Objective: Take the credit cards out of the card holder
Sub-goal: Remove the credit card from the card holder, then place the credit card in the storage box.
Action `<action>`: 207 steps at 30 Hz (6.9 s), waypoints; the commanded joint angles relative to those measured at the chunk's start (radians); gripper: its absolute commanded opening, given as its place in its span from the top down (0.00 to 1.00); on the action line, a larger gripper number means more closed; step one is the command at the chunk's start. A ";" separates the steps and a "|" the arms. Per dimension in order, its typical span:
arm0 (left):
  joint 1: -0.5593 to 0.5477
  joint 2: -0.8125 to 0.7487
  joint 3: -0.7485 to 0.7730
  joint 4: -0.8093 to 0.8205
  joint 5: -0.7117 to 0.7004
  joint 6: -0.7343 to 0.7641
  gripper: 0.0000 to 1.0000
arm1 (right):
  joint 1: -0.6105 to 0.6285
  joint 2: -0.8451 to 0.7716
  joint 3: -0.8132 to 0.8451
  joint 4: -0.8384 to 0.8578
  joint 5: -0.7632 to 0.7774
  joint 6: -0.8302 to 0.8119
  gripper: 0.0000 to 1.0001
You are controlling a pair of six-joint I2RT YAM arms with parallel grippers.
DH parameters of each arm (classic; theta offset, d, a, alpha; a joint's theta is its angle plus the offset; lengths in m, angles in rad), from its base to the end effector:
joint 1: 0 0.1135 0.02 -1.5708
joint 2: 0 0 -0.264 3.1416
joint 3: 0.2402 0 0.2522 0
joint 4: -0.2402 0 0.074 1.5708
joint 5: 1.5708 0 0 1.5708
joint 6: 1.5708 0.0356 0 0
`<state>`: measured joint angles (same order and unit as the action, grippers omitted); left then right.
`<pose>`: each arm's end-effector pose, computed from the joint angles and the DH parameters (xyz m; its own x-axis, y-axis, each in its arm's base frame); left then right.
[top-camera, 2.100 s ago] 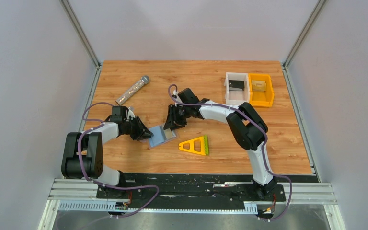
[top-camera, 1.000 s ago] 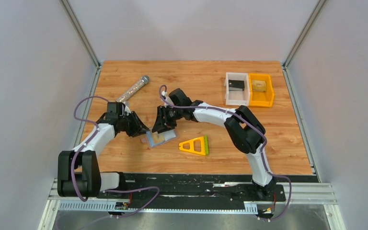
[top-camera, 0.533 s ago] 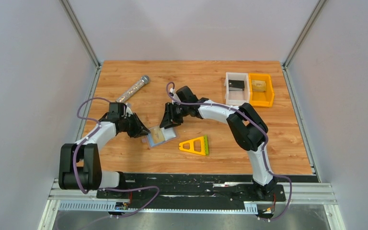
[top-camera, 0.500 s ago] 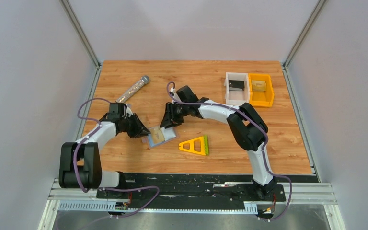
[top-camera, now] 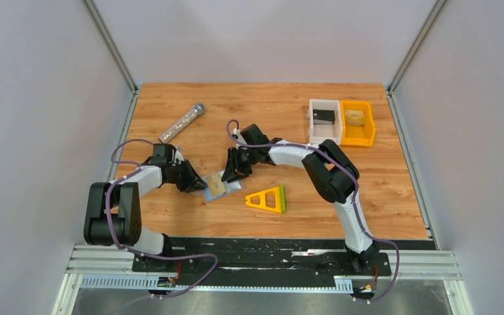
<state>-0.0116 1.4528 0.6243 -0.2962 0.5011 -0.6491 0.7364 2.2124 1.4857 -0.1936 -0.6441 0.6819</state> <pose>0.2439 -0.0199 0.1408 -0.8501 -0.5203 -0.0817 -0.3721 0.7031 -0.6060 0.3287 0.3268 0.1255 -0.9660 -0.1955 -0.1690 -0.2545 0.6072 0.7527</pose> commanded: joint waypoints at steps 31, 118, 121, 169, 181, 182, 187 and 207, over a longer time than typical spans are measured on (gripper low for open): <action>-0.002 0.023 -0.017 0.019 -0.024 0.019 0.75 | -0.005 0.002 -0.032 0.091 -0.095 -0.004 1.00; -0.241 -0.177 0.014 0.628 0.372 -0.441 1.00 | -0.181 -0.760 -0.560 0.254 -0.081 0.080 0.51; -0.241 -0.211 -0.018 0.730 0.309 -0.550 1.00 | -0.181 -0.820 -0.628 0.338 -0.039 0.160 0.47; -0.260 -0.465 0.144 0.188 0.093 -0.205 0.00 | -0.595 -0.761 -0.264 -0.167 -0.318 -0.273 1.00; -0.260 -0.423 0.247 -0.069 0.186 0.063 0.00 | -0.935 -0.402 0.234 -0.696 -0.165 -0.591 1.00; -0.259 -0.415 0.248 -0.079 0.188 0.080 0.00 | -0.955 -0.358 0.287 -0.732 -0.152 -0.602 1.00; -0.260 -0.396 0.253 -0.112 0.148 0.128 0.00 | -1.016 -0.178 0.528 -0.907 -0.062 -0.662 1.00; -0.260 -0.361 0.274 -0.109 0.003 0.130 0.00 | -1.116 0.096 0.901 -0.998 0.019 -0.676 1.00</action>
<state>-0.2680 1.0943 0.8631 -0.4446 0.5282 -0.5186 -0.3817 2.2852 2.3077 -1.1759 -0.6319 0.0269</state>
